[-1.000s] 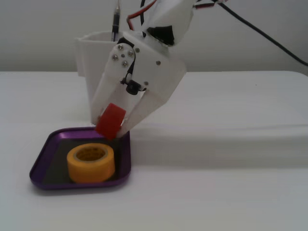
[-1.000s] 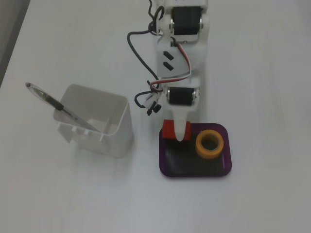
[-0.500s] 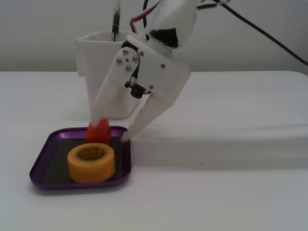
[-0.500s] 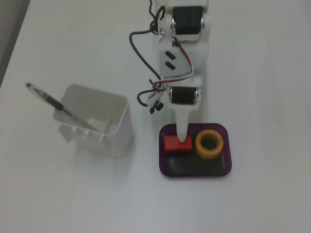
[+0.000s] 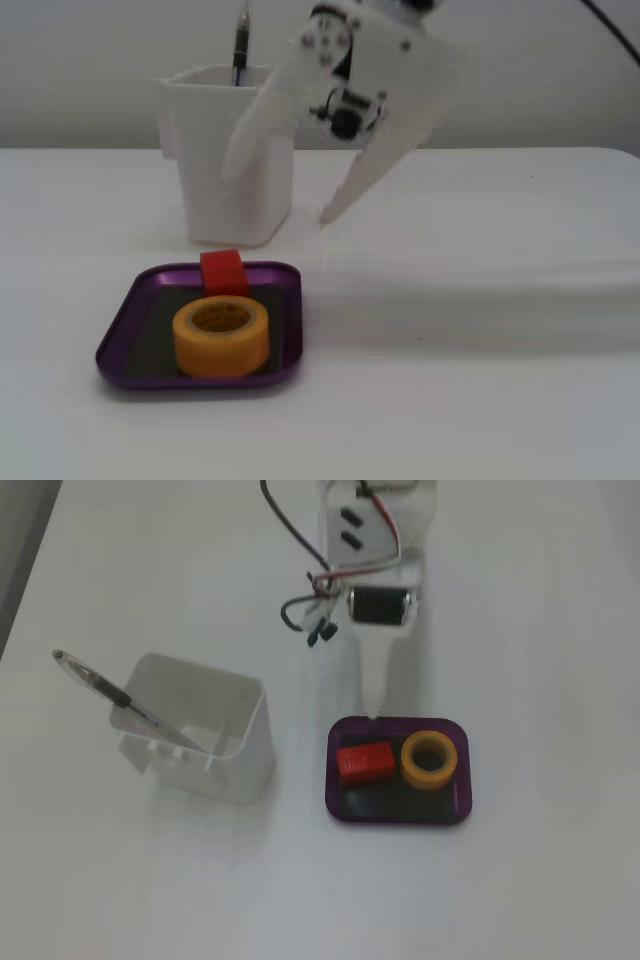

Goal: Pick up the red cube and place it in the box.

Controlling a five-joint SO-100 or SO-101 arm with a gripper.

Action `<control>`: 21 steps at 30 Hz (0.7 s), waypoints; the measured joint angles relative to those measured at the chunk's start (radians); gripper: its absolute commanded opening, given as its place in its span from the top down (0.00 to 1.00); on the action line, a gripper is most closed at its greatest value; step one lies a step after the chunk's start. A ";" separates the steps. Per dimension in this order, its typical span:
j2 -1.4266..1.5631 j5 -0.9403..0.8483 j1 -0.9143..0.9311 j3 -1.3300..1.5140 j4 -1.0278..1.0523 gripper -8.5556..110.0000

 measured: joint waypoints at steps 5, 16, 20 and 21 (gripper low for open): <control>0.339 0.002 -0.002 0.048 0.137 0.73; 1.011 0.002 0.011 0.604 0.247 0.73; 1.227 0.002 0.003 0.861 0.155 0.74; 1.279 0.002 -0.005 0.923 0.130 0.74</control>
